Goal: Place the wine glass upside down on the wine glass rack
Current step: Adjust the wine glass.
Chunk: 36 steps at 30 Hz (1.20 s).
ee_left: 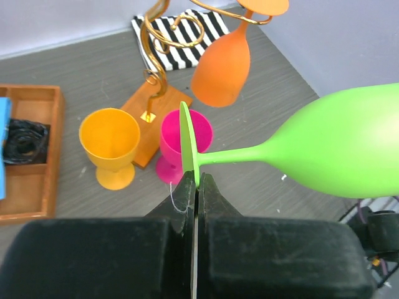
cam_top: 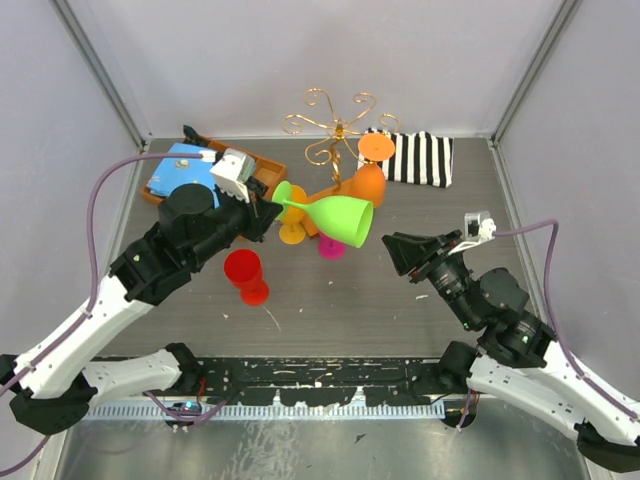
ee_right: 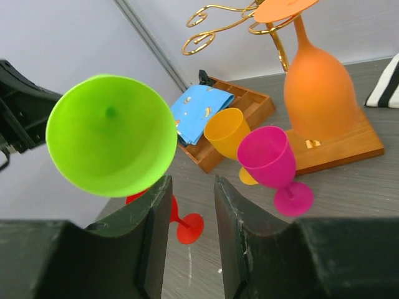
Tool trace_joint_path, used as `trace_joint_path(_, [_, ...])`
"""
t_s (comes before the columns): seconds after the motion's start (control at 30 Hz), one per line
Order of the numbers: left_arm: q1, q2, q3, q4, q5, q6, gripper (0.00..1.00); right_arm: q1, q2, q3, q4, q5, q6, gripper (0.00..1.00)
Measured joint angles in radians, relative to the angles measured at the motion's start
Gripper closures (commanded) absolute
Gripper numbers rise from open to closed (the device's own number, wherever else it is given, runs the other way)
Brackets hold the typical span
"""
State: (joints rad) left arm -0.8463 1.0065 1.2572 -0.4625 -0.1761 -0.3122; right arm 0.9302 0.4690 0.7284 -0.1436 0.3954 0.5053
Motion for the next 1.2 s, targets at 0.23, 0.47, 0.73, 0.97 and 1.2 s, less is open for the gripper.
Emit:
trace_joint_path(0.23, [0.0, -0.008, 0.023, -0.021, -0.041, 0.147, 1.0, 0.0, -0.08, 0.083, -0.168, 0.004, -0.108, 0.58])
trace_joint_path(0.47, [-0.049, -0.029, 0.023, -0.022, -0.052, 0.287, 1.0, 0.0, -0.083, 0.28, -0.298, 0.037, -0.201, 0.51])
trace_joint_path(0.73, [-0.376, -0.032, 0.011, -0.012, -0.142, 0.595, 1.0, 0.0, 0.041, 0.47, -0.411, -0.03, -0.228, 0.5])
trace_joint_path(0.97, [-0.57, 0.071, -0.024, 0.035, -0.248, 0.876, 1.0, 0.0, 0.181, 0.523, -0.469, -0.336, -0.271, 0.5])
trace_joint_path(1.2, [-0.618, 0.102, -0.047, 0.131, -0.286, 1.062, 1.0, 0.0, 0.224, 0.456, -0.476, -0.531, -0.273, 0.5])
